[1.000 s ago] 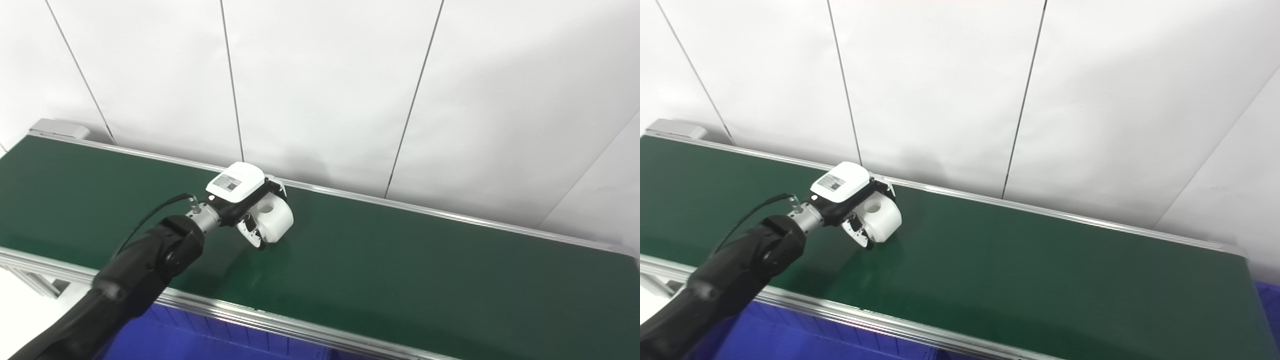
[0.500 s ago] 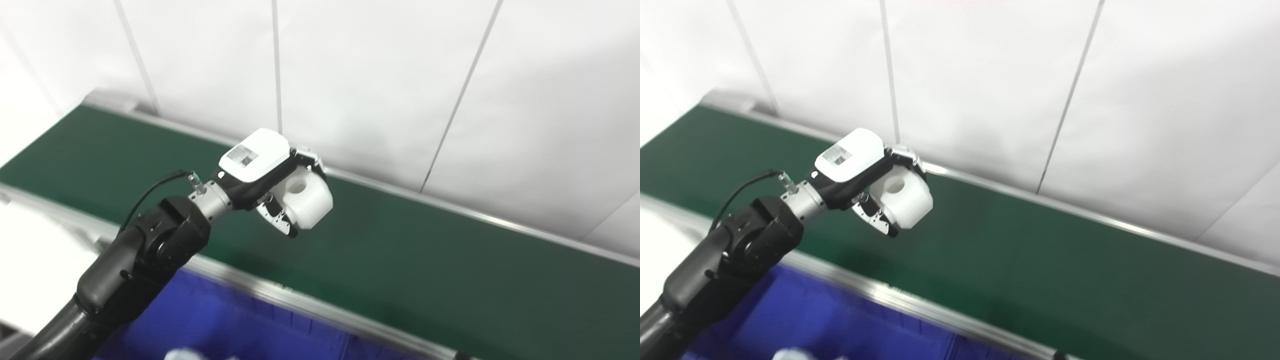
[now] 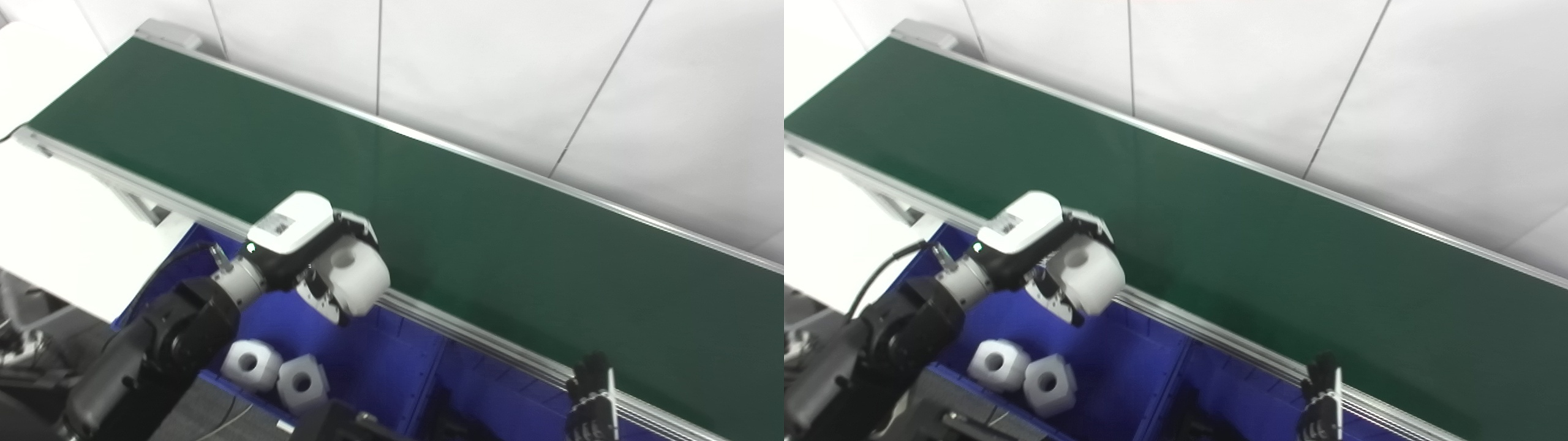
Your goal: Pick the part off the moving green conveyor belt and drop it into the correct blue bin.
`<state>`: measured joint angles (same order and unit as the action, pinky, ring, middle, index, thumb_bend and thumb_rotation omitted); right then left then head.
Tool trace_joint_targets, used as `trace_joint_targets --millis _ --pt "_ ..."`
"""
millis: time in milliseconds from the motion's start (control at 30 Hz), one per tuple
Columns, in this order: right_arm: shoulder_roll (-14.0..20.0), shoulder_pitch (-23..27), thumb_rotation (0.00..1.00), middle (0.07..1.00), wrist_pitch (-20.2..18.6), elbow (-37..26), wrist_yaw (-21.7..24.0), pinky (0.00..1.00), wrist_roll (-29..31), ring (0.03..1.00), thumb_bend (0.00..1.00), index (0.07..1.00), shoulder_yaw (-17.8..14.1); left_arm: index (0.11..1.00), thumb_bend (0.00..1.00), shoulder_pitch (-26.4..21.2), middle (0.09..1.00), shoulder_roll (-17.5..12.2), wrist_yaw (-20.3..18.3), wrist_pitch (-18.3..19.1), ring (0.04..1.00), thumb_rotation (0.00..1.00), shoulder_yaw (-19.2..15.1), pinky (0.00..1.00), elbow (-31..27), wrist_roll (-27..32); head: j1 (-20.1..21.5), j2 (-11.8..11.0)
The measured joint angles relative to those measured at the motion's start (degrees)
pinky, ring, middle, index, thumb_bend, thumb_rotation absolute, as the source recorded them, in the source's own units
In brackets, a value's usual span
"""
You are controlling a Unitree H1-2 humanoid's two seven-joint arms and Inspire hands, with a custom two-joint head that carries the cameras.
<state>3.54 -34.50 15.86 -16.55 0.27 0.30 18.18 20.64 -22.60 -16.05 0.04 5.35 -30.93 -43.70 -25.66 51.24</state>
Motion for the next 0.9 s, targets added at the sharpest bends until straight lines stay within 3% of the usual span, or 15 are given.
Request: trace_joint_targets --millis 233,700,733,767,800,833,900 --pt "0.94 1.74 1.0 1.0 0.09 1.78 0.54 1.0 0.26 1.0 0.74 1.0 -2.93 0.495 0.52 0.61 0.656 0.18 0.01 -0.38 0.613 0.05 1.31 0.54 1.23 -2.88 0.97 -0.7" --pt "0.55 1.37 0.98 1.0 0.09 1.83 1.72 1.0 0.67 1.0 0.75 1.0 -3.08 0.496 0.52 0.82 0.651 -0.52 0.23 -5.28 0.597 0.05 3.75 0.49 4.03 -4.76 3.43 -0.7" --pt "0.5 1.31 0.98 1.0 0.09 1.83 1.77 1.0 0.96 1.0 0.76 1.0 -3.08 0.698 0.81 0.82 0.786 -0.55 -0.07 -5.47 0.746 0.21 3.78 0.64 3.99 -4.42 3.6 -0.53" --pt "0.44 1.25 0.98 1.0 0.09 1.84 1.87 1.0 1.4 1.0 0.76 1.0 -3.1 0.795 0.9 0.75 0.854 -0.75 -0.95 -5.35 0.822 0.29 3.87 0.72 3.9 -3.97 3.6 -0.53" --pt "0.39 1.25 0.98 1.0 0.09 1.83 2.01 1.0 1.82 1.0 0.77 1.0 -3.11 0.907 0.96 0.65 0.938 -1.23 -2.69 -5.05 0.911 0.42 4.14 0.82 3.67 -3.96 3.6 -0.44" --pt "0.35 1.26 0.98 1.0 0.09 1.83 2.2 1.0 2.19 1.0 0.77 1.0 -3.13 0.951 0.98 0.57 0.968 -2.01 -4.89 -4.61 0.942 0.49 4.56 0.86 3.45 -3.97 3.6 -0.44" --pt "0.33 1.26 0.98 1.0 0.09 1.82 2.29 1.0 2.8 1.0 0.77 1.0 -3.2 0.99 1.0 0.57 0.991 -3.5 -8.59 -3.71 0.964 0.53 5.18 0.88 2.91 -4.02 3.52 -0.35"
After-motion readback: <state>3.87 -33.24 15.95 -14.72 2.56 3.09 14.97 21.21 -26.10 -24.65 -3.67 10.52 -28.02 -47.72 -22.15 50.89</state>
